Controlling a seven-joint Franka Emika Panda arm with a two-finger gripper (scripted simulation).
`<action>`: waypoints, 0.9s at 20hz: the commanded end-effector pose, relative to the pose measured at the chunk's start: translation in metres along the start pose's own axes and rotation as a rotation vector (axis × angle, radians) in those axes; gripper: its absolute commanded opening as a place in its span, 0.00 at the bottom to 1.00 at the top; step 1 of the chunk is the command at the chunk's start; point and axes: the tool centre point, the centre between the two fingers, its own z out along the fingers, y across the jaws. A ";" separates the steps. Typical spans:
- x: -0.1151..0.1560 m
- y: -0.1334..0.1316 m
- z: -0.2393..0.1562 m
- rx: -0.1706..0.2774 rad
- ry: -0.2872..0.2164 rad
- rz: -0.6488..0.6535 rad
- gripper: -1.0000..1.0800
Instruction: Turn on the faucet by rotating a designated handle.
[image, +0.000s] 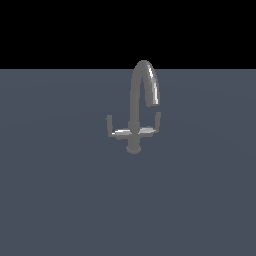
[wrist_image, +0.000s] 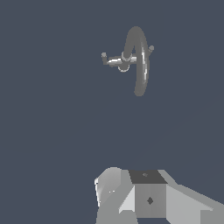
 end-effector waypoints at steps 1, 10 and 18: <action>0.000 0.000 0.000 0.000 0.000 0.000 0.00; 0.003 -0.015 0.006 -0.034 -0.026 -0.037 0.00; 0.005 -0.014 0.007 -0.041 -0.035 -0.062 0.00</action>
